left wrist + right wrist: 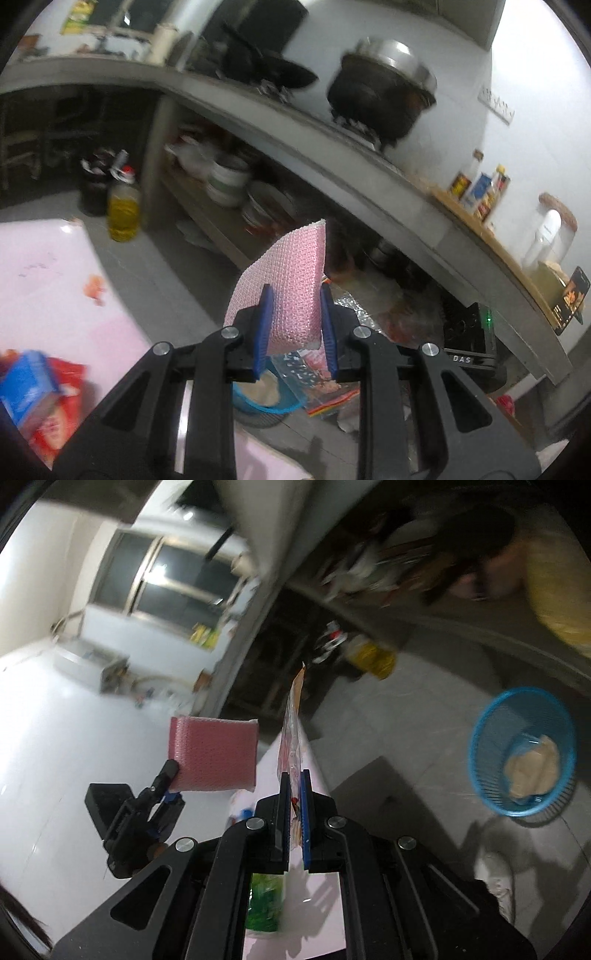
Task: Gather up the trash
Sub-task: 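Carry the pink pouch and clear bag toward the wastebasket with both tools, then open both tools over the wastebasket, dropping the pouch and bag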
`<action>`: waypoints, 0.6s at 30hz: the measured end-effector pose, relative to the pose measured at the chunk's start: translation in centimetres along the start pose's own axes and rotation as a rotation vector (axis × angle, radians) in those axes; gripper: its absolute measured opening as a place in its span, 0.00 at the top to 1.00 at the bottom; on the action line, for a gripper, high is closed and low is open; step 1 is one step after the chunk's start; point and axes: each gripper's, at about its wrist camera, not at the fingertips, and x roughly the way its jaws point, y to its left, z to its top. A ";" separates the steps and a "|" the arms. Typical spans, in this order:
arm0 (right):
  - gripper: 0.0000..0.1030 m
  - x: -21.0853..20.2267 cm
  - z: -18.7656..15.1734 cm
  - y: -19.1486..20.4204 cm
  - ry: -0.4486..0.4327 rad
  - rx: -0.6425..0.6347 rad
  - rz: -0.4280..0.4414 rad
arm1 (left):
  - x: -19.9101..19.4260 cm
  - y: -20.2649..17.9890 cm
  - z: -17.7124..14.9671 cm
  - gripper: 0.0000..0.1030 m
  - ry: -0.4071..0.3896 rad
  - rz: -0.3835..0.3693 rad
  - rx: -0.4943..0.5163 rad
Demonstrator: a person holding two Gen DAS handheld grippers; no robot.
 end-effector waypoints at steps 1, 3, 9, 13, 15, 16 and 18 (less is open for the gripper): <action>0.95 -0.6 0.2 -1.0 -0.016 0.013 -0.024 | 1.2 -0.4 -0.1 0.78 0.018 -0.007 0.002; 0.95 -1.9 0.6 -3.2 -0.050 0.045 -0.082 | 4.0 -1.2 -0.3 0.78 0.064 -0.021 0.008; 0.95 -3.3 1.1 -9.6 -0.103 0.153 -0.228 | 13.1 -1.3 -1.8 0.78 0.235 -0.013 -0.024; 0.95 -2.4 1.4 -13.6 -0.104 0.207 -0.313 | 19.2 -0.9 -3.4 0.78 0.367 0.037 -0.018; 0.95 -1.3 1.4 -15.4 -0.098 0.229 -0.370 | 22.3 -0.7 -4.4 0.78 0.435 0.054 -0.024; 0.95 -0.6 1.5 -16.6 -0.094 0.246 -0.394 | 23.5 -0.5 -4.9 0.78 0.463 0.061 -0.025; 0.95 0.3 1.5 -18.2 -0.090 0.268 -0.429 | 25.8 -0.3 -5.8 0.78 0.510 0.088 -0.025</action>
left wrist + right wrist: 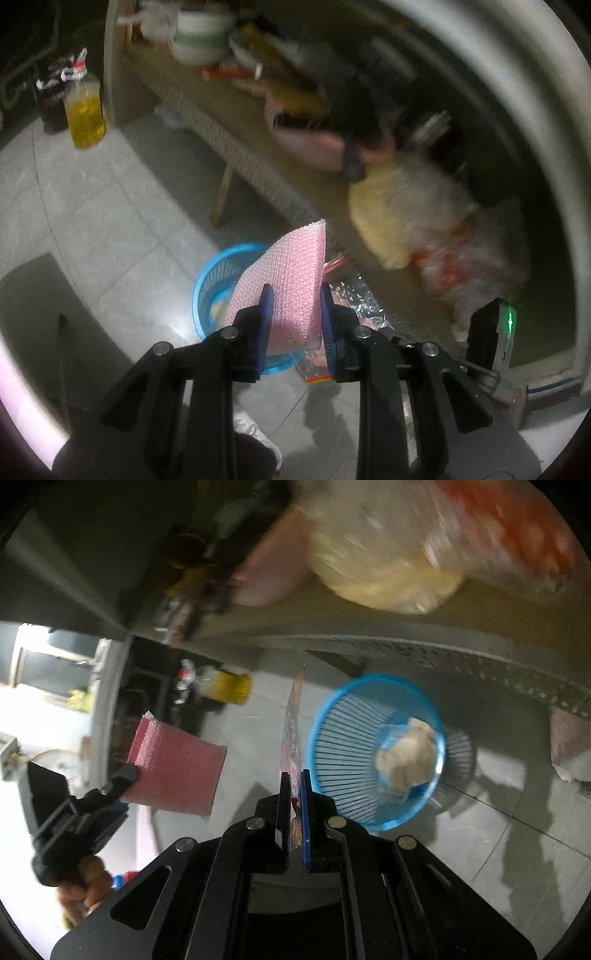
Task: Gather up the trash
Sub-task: 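Open both tools over the wastebasket, dropping the pouch and bag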
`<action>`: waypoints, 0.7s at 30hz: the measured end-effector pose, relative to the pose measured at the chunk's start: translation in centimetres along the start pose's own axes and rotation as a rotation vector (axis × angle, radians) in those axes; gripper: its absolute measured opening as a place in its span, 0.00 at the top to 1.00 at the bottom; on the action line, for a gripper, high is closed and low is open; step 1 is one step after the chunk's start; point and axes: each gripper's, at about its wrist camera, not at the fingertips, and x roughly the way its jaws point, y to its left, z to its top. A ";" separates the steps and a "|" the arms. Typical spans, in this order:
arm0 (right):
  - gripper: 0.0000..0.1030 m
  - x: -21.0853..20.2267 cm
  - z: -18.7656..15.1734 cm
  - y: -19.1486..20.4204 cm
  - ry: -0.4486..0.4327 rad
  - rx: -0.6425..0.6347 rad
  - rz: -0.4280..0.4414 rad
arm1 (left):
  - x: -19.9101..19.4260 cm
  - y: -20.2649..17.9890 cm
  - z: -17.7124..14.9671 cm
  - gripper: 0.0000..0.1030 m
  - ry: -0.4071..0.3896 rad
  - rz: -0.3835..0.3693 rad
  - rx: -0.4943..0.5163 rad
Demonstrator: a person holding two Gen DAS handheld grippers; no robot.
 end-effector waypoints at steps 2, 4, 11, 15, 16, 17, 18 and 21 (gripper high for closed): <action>0.95 2.1 0.4 -1.2 0.006 0.022 -0.039 | 2.7 -0.2 0.4 0.77 0.048 0.020 0.008; 0.93 3.9 0.5 -2.1 0.003 0.032 -0.058 | 5.3 -0.6 0.7 0.75 0.087 0.031 0.026; 0.60 13.4 0.1 -7.4 0.053 0.033 -0.338 | 10.0 -0.4 1.2 0.51 0.130 0.088 0.013; 0.59 13.5 -1.0 -8.1 0.044 0.020 -0.387 | 9.4 -0.3 1.1 0.48 0.109 0.089 0.016; 0.58 13.2 -1.2 -8.0 0.038 0.006 -0.394 | 8.9 -0.4 1.1 0.48 0.098 0.092 0.022; 0.57 12.9 -1.5 -7.7 0.029 -0.013 -0.405 | 8.2 -0.4 1.1 0.47 0.085 0.097 0.026; 0.57 12.5 -1.7 -7.5 0.023 -0.028 -0.409 | 7.8 -0.5 1.2 0.46 0.077 0.100 0.027; 0.57 11.0 -1.9 -6.1 0.004 -0.077 -0.427 | 5.4 -1.1 1.1 0.43 0.039 0.088 0.037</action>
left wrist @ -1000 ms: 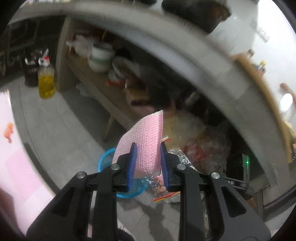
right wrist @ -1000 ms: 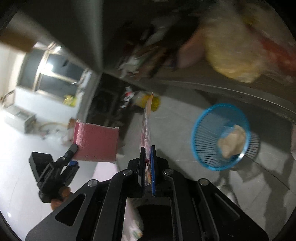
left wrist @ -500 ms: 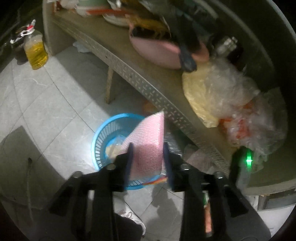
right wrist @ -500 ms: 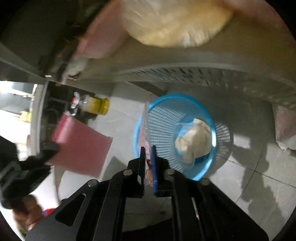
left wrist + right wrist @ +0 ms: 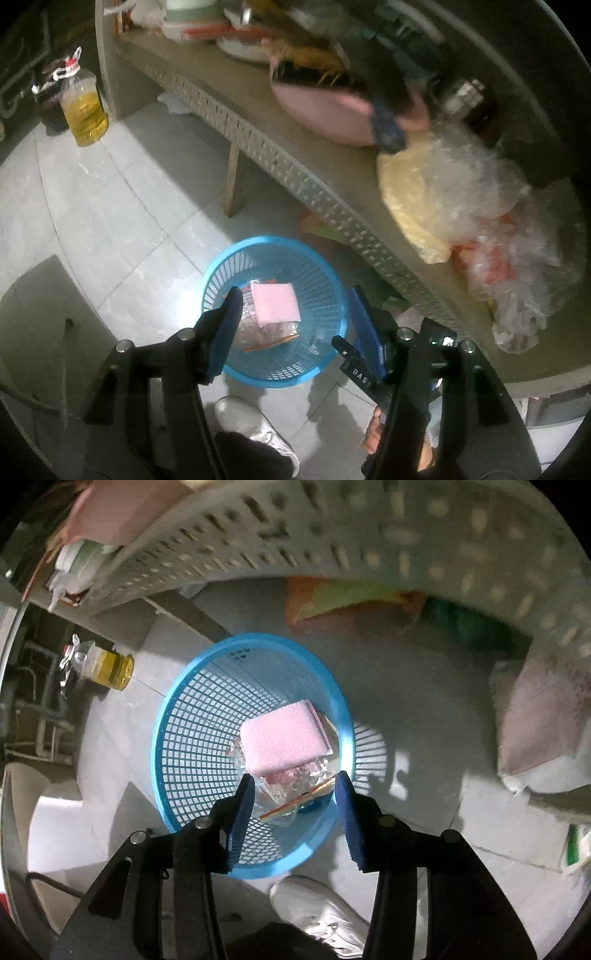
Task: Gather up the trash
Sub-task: 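Open both tools over the wastebasket, dropping the pouch and bag, then move both tools back toward the table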
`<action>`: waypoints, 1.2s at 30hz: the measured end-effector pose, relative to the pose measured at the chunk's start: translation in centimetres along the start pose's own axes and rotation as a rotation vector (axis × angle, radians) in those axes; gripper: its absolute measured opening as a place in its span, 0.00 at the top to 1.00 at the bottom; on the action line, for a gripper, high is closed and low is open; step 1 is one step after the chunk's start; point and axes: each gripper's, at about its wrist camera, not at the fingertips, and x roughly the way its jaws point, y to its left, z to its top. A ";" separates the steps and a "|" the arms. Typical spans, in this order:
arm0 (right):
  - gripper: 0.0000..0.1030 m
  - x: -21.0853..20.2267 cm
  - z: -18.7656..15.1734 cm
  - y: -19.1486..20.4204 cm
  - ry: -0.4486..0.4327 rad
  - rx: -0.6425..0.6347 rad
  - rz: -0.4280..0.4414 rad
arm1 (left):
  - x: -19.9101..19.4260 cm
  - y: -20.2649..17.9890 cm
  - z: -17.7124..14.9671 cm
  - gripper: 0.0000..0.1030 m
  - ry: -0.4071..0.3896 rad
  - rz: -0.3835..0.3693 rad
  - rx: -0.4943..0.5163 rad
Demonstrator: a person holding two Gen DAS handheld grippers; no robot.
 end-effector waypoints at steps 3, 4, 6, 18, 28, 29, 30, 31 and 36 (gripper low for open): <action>0.54 -2.3 -0.1 1.2 -0.037 -0.074 -0.012 | -3.7 -0.6 -0.6 0.36 -0.063 -0.001 0.033; 0.51 -3.1 -0.3 1.6 -0.050 -0.099 -0.014 | -4.8 -0.7 -0.9 0.34 -0.079 -0.003 0.041; 0.47 -5.0 -0.7 2.7 -0.081 -0.154 -0.016 | -7.0 -0.9 -1.5 0.29 -0.112 -0.007 0.052; 0.09 -18.6 -5.6 10.8 -0.325 -0.488 -0.016 | -21.7 1.4 -10.0 0.10 -0.317 -0.013 0.066; 0.06 -25.7 -11.2 18.0 -0.506 -0.727 -0.057 | -28.7 4.2 -16.1 0.08 -0.434 0.032 -0.012; 0.06 -26.1 -11.5 18.4 -0.513 -0.735 -0.049 | -29.1 4.6 -16.5 0.08 -0.440 0.037 -0.027; 0.06 -26.5 -11.9 19.0 -0.523 -0.744 -0.038 | -29.2 4.8 -16.7 0.08 -0.442 0.040 -0.035; 0.06 -26.8 -12.1 19.3 -0.528 -0.750 -0.031 | -29.5 5.2 -17.2 0.08 -0.447 0.046 -0.050; 0.06 -28.6 -13.9 21.7 -0.561 -0.808 0.022 | -30.8 7.2 -19.7 0.08 -0.477 0.049 -0.094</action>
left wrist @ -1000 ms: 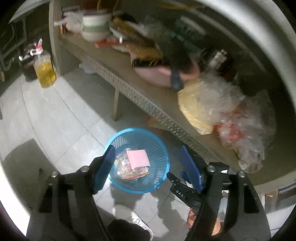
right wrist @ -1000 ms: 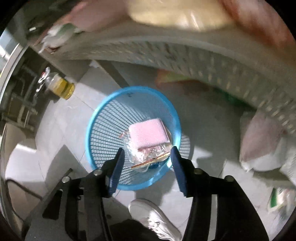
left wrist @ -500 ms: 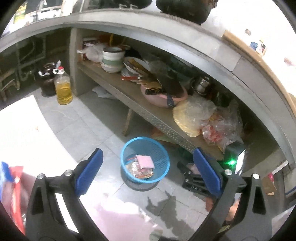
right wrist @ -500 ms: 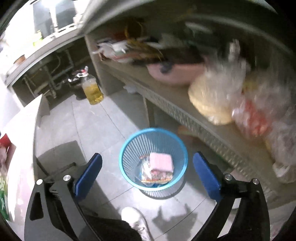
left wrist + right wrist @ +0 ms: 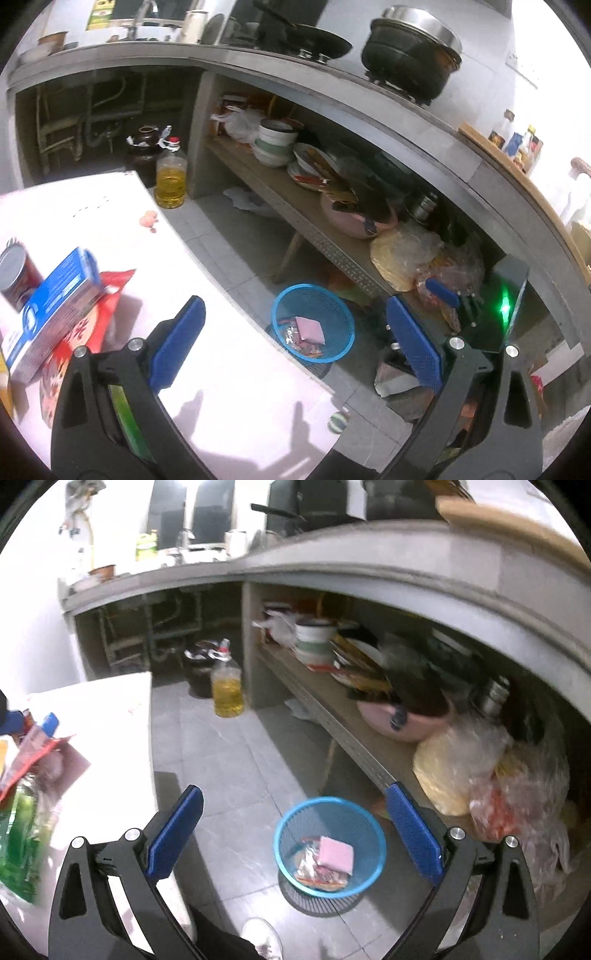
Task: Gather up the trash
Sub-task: 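Move both tools back toward the table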
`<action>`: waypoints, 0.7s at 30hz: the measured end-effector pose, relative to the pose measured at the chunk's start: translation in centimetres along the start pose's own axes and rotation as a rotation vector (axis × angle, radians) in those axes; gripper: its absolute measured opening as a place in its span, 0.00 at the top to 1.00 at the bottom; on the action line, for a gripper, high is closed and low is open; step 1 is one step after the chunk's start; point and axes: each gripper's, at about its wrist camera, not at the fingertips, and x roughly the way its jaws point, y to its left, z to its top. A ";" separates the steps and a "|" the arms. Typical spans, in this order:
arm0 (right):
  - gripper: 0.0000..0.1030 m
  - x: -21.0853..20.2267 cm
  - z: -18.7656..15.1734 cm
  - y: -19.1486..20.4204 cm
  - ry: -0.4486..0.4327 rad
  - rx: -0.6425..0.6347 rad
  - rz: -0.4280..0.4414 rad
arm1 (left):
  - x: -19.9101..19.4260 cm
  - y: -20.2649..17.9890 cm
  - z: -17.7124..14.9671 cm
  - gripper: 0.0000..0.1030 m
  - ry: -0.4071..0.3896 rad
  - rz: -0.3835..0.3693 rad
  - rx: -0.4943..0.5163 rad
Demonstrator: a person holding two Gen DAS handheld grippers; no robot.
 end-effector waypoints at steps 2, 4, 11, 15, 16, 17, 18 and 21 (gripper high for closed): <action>0.06 -0.9 0.5 1.1 -0.024 -0.019 0.047 | -1.0 1.3 -0.6 0.08 -0.019 -0.005 -0.029; 0.06 -1.6 0.9 1.8 -0.041 -0.020 0.100 | -1.8 2.4 -1.1 0.08 -0.035 -0.032 -0.059; 0.06 -3.8 2.3 5.7 -0.084 -0.063 0.263 | -5.0 6.0 -3.8 0.08 -0.082 -0.032 -0.140; 0.06 -4.2 2.5 7.4 -0.086 -0.088 0.323 | -7.3 7.8 -5.5 0.08 -0.092 0.040 -0.149; 0.06 -4.1 2.5 7.8 -0.078 -0.088 0.344 | -8.0 8.3 -6.0 0.08 -0.096 0.065 -0.157; 0.06 -4.0 2.5 8.2 -0.063 -0.085 0.371 | -8.7 8.8 -6.5 0.08 -0.100 0.086 -0.164; 0.06 -3.8 2.5 8.5 -0.049 -0.080 0.392 | -9.5 9.4 -7.1 0.08 -0.105 0.118 -0.173; 0.06 -3.0 2.4 9.8 0.008 -0.069 0.462 | -11.4 11.2 -8.3 0.08 -0.119 0.196 -0.197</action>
